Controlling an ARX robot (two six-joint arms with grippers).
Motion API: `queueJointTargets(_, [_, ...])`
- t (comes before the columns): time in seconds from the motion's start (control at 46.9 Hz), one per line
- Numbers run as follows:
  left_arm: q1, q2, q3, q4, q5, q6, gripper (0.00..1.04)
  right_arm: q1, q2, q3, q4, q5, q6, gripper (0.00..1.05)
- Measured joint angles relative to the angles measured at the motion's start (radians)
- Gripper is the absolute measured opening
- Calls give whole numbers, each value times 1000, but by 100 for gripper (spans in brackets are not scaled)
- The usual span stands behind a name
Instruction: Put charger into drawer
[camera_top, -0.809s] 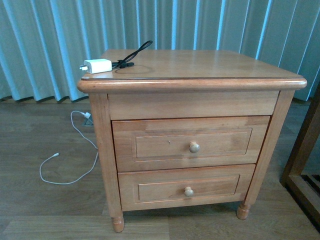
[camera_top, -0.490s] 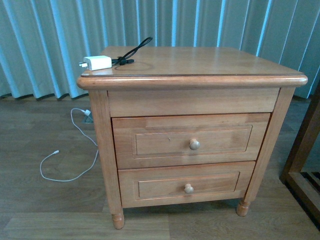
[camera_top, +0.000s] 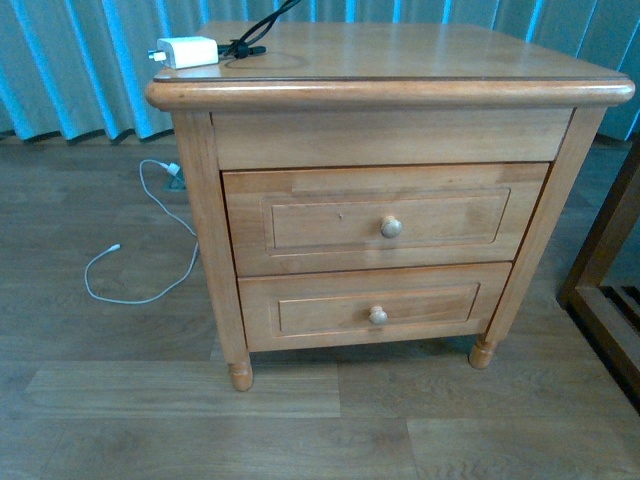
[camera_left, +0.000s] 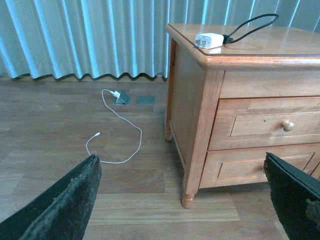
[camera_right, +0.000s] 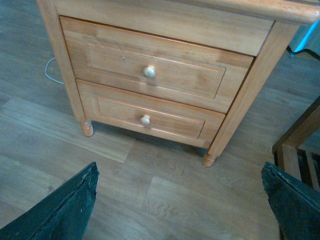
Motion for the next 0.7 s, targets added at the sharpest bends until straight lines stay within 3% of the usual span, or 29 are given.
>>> queueJointTargets(0.128, [0, 0, 0, 0, 0, 0, 99, 84, 441, 141, 282, 104, -2, 96])
queueJointTargets(0.256, [0, 0, 0, 0, 0, 0, 99, 130, 747, 300, 388, 175, 18, 96])
queueJointTargets(0.426, [0, 0, 0, 0, 0, 0, 99, 201, 1094, 549, 454, 282, 61, 96])
queueJointTargets(0.703, [0, 0, 0, 0, 0, 0, 99, 248, 1305, 735, 475, 344, 88, 96])
